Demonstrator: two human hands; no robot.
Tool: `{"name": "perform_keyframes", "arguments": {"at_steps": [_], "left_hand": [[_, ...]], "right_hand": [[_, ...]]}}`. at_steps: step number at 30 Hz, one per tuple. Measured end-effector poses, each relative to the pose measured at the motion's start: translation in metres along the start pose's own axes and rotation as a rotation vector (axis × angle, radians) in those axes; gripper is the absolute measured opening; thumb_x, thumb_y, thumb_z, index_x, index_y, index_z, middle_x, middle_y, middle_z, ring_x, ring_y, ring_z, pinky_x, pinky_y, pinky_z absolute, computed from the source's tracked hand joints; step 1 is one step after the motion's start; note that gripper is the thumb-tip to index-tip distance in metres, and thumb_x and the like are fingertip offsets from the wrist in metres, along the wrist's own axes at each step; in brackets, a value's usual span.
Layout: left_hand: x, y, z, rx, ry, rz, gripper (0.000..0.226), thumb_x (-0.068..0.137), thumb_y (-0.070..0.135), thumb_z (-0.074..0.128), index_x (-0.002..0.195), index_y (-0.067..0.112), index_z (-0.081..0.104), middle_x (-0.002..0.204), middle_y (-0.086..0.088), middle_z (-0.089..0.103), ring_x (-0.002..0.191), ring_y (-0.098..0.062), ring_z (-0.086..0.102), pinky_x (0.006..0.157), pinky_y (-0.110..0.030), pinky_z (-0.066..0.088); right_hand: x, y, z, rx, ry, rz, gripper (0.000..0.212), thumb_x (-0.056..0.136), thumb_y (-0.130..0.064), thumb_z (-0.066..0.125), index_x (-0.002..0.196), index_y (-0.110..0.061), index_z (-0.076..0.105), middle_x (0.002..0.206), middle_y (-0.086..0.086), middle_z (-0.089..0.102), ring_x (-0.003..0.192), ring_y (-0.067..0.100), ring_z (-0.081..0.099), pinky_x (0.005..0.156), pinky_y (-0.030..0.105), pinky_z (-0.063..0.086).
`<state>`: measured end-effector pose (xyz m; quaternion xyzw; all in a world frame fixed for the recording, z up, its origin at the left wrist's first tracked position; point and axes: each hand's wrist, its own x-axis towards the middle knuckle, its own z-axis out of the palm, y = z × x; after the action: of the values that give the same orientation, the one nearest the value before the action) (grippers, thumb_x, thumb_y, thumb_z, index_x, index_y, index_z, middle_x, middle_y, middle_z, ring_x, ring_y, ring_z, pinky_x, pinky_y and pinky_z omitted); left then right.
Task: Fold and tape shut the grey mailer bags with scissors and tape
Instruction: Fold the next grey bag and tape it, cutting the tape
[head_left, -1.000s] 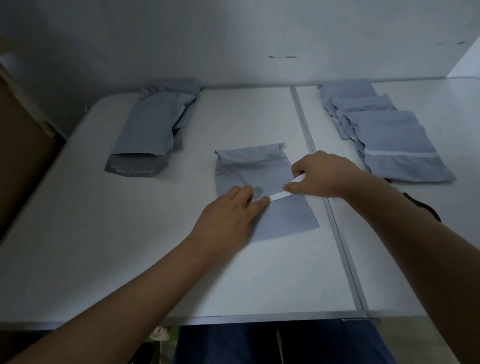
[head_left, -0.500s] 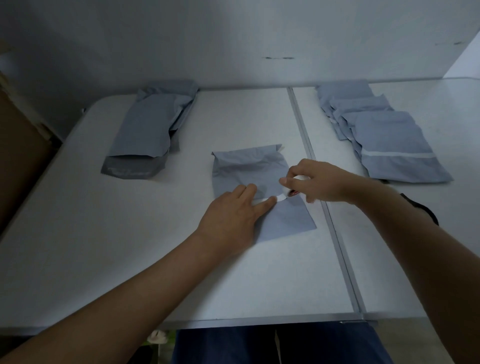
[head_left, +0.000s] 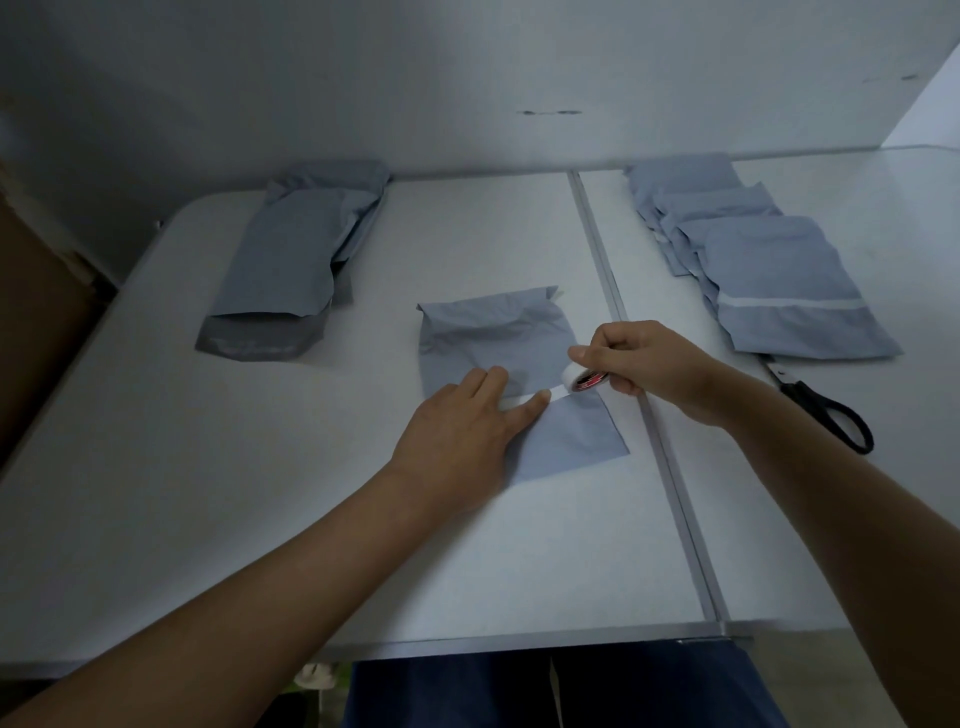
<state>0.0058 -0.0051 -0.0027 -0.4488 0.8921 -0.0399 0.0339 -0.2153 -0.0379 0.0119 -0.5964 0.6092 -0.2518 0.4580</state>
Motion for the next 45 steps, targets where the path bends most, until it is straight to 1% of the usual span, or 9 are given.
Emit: {"name": "perform_keyframes", "arguments": {"at_steps": [4, 9, 15, 22, 32, 36, 39, 42, 45], "left_hand": [[0.001, -0.001, 0.000, 0.003, -0.017, -0.001, 0.063, 0.097, 0.034, 0.039, 0.152, 0.037, 0.009, 0.131, -0.006, 0.030, 0.116, -0.022, 0.036, 0.073, -0.029, 0.022], [0.000, -0.001, 0.000, -0.001, -0.025, -0.001, 0.065, 0.096, 0.034, 0.041, 0.152, 0.036, 0.009, 0.133, -0.007, 0.029, 0.117, -0.022, 0.036, 0.074, -0.028, 0.022], [0.001, -0.001, 0.001, -0.004, -0.026, 0.002, 0.066, 0.096, 0.032, 0.042, 0.152, 0.037, 0.009, 0.134, -0.006, 0.027, 0.118, -0.022, 0.034, 0.075, -0.029, 0.022], [0.000, -0.001, 0.002, -0.018, -0.019, 0.005, 0.066, 0.096, 0.032, 0.043, 0.152, 0.037, 0.008, 0.135, -0.006, 0.026, 0.119, -0.021, 0.033, 0.078, -0.028, 0.026], [0.002, -0.001, 0.002, -0.005, -0.014, 0.035, 0.065, 0.096, 0.032, 0.043, 0.153, 0.033, 0.011, 0.136, -0.006, 0.027, 0.119, -0.023, 0.034, 0.086, -0.031, 0.033], [0.010, 0.000, 0.000, -0.064, 0.025, 0.079, 0.058, 0.092, 0.022, 0.047, 0.148, 0.028, 0.032, 0.122, -0.004, 0.038, 0.107, -0.023, 0.040, 0.075, -0.030, 0.025], [0.021, 0.001, -0.003, -0.175, 0.088, 0.073, 0.039, 0.093, 0.017, 0.047, 0.130, 0.020, 0.057, 0.105, -0.003, 0.046, 0.094, -0.022, 0.044, 0.066, -0.032, 0.034], [0.030, 0.009, 0.000, -0.254, 0.158, 0.093, 0.032, 0.097, 0.016, 0.045, 0.123, 0.014, 0.063, 0.100, -0.005, 0.055, 0.093, -0.021, 0.049, 0.061, -0.034, 0.039], [0.032, 0.013, 0.008, -0.244, 0.235, 0.140, 0.026, 0.095, 0.016, 0.051, 0.113, 0.012, 0.069, 0.093, -0.004, 0.059, 0.083, -0.021, 0.052, 0.051, -0.030, 0.034]], "right_hand": [[0.004, 0.000, -0.002, -0.069, 0.012, 0.016, 0.039, 0.086, -0.040, 0.069, 0.073, -0.004, 0.057, 0.056, 0.000, 0.046, 0.050, 0.010, 0.036, 0.052, 0.021, 0.030], [0.007, -0.002, -0.004, -0.166, 0.049, 0.021, 0.040, 0.085, -0.042, 0.069, 0.065, -0.012, 0.052, 0.054, -0.001, 0.044, 0.049, 0.010, 0.036, 0.055, 0.024, 0.030], [0.007, -0.005, -0.008, -0.353, 0.079, 0.035, 0.046, 0.084, -0.046, 0.067, 0.072, -0.003, 0.056, 0.064, 0.003, 0.049, 0.061, 0.014, 0.042, 0.060, 0.029, 0.032], [0.007, -0.006, -0.011, -0.502, 0.098, 0.005, 0.041, 0.084, -0.045, 0.066, 0.065, -0.012, 0.052, 0.063, 0.000, 0.050, 0.061, 0.013, 0.043, 0.058, 0.028, 0.032], [0.007, -0.009, -0.009, -0.625, 0.100, -0.004, 0.040, 0.084, -0.049, 0.065, 0.072, -0.011, 0.058, 0.069, -0.001, 0.054, 0.063, 0.011, 0.046, 0.058, 0.028, 0.035], [0.004, -0.009, -0.009, -0.621, 0.077, -0.004, 0.038, 0.083, -0.051, 0.066, 0.070, -0.016, 0.056, 0.071, -0.001, 0.056, 0.064, 0.012, 0.048, 0.059, 0.027, 0.036], [0.004, -0.010, -0.010, -0.620, 0.076, -0.003, 0.038, 0.082, -0.051, 0.066, 0.069, -0.016, 0.058, 0.072, -0.002, 0.057, 0.065, 0.011, 0.049, 0.057, 0.026, 0.034], [0.006, -0.010, -0.009, -0.647, 0.071, -0.005, 0.040, 0.083, -0.053, 0.064, 0.069, -0.016, 0.057, 0.072, -0.001, 0.057, 0.066, 0.013, 0.050, 0.059, 0.027, 0.036], [0.005, -0.012, -0.009, -0.666, 0.061, -0.009, 0.040, 0.084, -0.053, 0.062, 0.066, -0.019, 0.054, 0.070, -0.003, 0.055, 0.065, 0.012, 0.049, 0.058, 0.028, 0.035]]}}
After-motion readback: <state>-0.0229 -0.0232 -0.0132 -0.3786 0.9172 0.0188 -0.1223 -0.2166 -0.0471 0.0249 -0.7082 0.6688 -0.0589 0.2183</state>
